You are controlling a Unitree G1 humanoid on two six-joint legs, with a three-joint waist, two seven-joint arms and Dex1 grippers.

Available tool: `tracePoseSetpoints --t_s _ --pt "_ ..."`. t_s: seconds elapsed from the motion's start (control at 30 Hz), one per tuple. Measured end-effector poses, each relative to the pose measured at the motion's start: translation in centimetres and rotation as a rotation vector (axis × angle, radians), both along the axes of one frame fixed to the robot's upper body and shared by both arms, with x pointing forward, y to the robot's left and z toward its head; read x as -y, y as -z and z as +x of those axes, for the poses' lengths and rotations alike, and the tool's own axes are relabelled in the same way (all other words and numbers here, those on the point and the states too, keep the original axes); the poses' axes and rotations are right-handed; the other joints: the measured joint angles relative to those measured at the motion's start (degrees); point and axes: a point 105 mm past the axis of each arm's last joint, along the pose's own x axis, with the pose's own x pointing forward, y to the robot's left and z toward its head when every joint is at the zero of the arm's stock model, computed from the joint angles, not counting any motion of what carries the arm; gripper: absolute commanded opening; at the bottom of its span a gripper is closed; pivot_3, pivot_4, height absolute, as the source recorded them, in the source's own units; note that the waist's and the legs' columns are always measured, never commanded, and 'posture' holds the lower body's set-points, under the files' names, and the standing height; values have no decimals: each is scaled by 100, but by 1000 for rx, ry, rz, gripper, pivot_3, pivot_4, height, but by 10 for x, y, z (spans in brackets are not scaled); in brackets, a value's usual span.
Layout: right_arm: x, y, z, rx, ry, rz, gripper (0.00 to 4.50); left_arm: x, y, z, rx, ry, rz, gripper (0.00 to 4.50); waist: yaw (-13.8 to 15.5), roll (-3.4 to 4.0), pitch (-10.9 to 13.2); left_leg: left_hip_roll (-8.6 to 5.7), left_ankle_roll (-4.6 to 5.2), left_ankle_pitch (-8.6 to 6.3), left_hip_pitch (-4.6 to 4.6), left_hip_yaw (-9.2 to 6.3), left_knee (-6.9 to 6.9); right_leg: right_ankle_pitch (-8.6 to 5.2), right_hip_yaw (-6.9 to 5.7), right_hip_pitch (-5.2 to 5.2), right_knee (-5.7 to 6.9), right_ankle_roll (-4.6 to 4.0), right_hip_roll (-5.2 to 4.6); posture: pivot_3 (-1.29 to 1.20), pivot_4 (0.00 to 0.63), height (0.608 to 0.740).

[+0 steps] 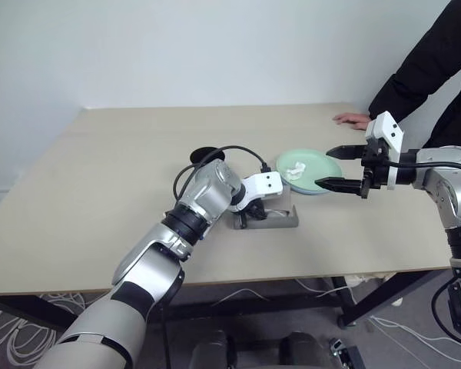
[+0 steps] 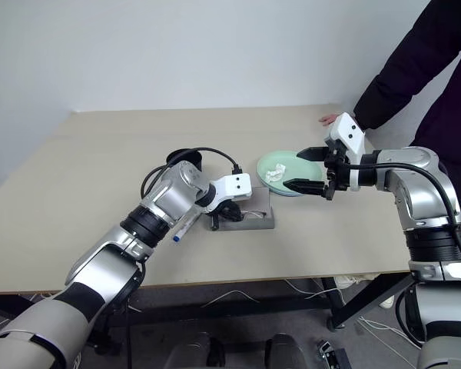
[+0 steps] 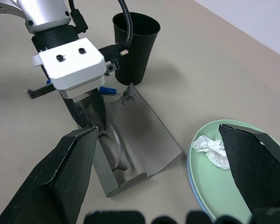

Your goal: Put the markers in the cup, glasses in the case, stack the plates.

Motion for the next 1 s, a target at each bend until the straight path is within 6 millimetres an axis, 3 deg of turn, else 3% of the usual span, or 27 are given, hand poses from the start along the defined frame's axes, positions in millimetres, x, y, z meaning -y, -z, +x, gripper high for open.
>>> tracePoseSetpoints --t_s 0.03,0.2,0.37,0.47,0.63,1.0 --pt "0 0 0 0 0 0 4500 0 -1 2 5 -6 -1 2255 1 0 0 0 0 0 0 -1 1 1 0 0 0 0 0 0 0 740" --pt "0 0 0 0 0 0 4500 -3 -7 13 38 -40 -15 2255 1 -1 1 0 0 0 -1 0 2 2 0 -1 0 1 0 0 0 740" --pt "0 0 0 -2 0 0 4500 0 -26 27 121 -52 -53 2255 3 -2 1 0 0 0 -2 1 2 2 0 -1 -1 2 0 0 0 740" --pt "0 1 0 -2 -1 -1 4500 1 -34 34 153 -74 -88 1710 4 -2 2 -1 1 0 -2 1 3 2 0 0 -1 2 0 0 0 740" --pt "0 1 0 -3 -1 -1 4500 1 -47 48 203 -124 -128 28 3 -3 2 -1 1 0 -2 1 4 2 0 -1 -1 2 0 0 0 740" --pt "2 7 -1 -24 7 -2 4500 2 -29 65 309 -234 -149 28 5 -11 7 -1 1 -1 -5 2 4 4 0 -1 -1 5 0 0 0 740"
